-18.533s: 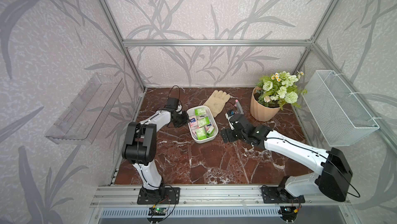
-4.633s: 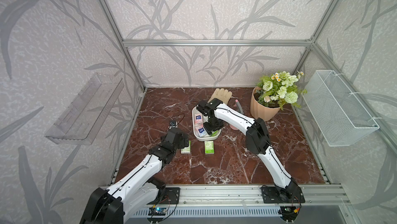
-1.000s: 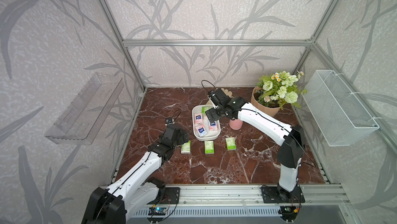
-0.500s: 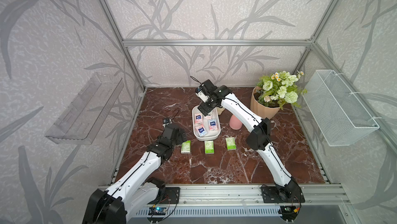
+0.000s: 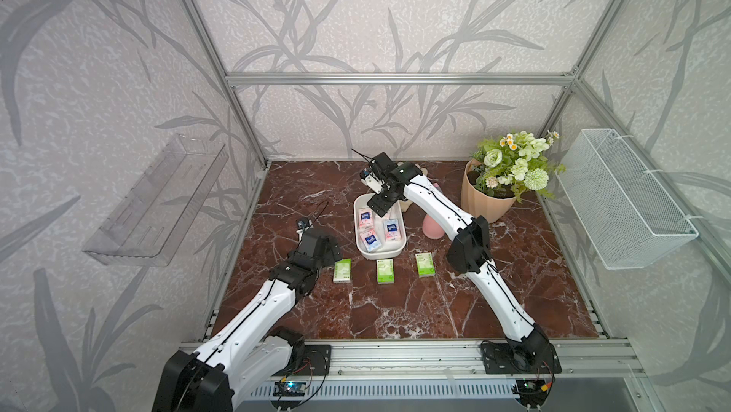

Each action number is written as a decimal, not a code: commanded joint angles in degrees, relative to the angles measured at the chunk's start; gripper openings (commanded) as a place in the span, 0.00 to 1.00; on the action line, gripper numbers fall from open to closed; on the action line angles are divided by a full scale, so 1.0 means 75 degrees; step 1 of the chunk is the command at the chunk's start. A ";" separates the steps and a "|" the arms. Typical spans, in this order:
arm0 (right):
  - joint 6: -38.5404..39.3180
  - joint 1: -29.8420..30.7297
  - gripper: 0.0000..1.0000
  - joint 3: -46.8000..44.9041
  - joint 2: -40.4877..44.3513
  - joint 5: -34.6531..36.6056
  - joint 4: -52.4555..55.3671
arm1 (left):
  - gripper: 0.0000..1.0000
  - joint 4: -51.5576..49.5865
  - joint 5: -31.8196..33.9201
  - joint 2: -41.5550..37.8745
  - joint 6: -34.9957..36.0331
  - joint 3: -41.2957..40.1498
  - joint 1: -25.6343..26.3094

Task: Take the pocket tissues out of the storage box
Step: Pick up the pocket tissues from the storage box.

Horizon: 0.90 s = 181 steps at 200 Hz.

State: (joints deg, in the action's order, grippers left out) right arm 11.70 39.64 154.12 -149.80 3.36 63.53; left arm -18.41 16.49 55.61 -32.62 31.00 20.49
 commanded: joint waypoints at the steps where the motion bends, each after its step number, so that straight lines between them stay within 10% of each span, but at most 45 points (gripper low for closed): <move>1: 0.0244 -0.0035 0.92 0.0311 -0.0351 0.0008 -0.0204 | 1.00 -0.0080 0.0188 -0.0115 -0.0088 -0.0029 -0.0040; 181: 0.0391 -0.0207 0.90 0.0168 -0.0782 -0.0432 -0.0440 | 1.00 -0.0111 0.0413 -0.0013 -0.0282 -0.0032 -0.0072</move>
State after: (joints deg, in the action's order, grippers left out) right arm 14.74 38.41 154.93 -154.54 2.39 58.39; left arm -18.44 18.24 55.59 -34.17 31.00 20.23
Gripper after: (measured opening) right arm 0.918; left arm 0.999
